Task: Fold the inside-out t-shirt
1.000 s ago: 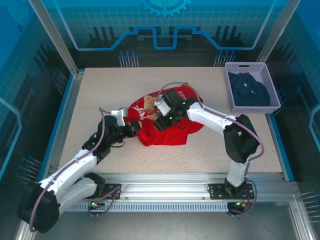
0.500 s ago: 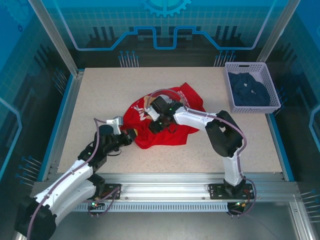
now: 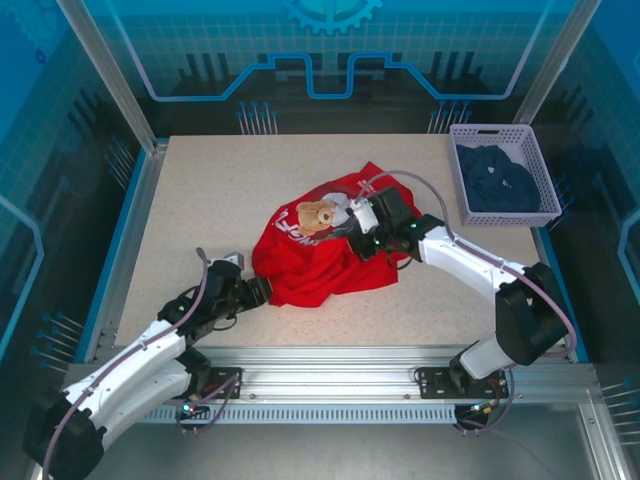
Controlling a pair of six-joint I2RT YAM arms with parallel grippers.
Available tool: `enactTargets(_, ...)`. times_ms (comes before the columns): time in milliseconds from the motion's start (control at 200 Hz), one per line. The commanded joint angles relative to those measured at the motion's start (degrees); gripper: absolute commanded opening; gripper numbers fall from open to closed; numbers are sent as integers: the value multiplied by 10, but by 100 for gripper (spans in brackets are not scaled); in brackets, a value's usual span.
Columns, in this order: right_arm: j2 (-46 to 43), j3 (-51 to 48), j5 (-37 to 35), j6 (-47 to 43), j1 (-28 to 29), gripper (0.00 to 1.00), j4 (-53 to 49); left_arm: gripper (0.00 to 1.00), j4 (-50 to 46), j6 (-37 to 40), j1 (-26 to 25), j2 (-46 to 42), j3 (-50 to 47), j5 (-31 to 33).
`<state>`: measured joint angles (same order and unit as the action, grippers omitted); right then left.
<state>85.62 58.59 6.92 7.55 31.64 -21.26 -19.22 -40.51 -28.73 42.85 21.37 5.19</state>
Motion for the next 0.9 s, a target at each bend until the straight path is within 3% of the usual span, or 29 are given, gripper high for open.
enactTargets(0, -25, -31, 30, 5, -9, 0, 22, 63, 3, 49, -23, 6, 39, 41)
enactTargets(125, -32, -35, 49, 1, -7, 0, 34, 66, 50, 137, -61, 58, 76, 36)
enactTargets(300, -34, -24, 80, 23, -18, 0, 39, 67, 110, 226, -122, 204, 150, -48)
enactTargets(410, -35, -18, 108, 43, -23, 0, 44, 67, 126, 261, -165, 290, 198, -41)
enactTargets(625, -43, -16, 123, 56, -25, 0, 45, 60, 144, 285, -172, 403, 251, -40)
enactTargets(720, -48, -20, 128, 61, -25, 0, 51, 51, 155, 286, -171, 435, 261, -24)
enactTargets(890, -55, -29, 105, 44, -25, 0, 41, 21, 178, 280, -167, 459, 283, 12)
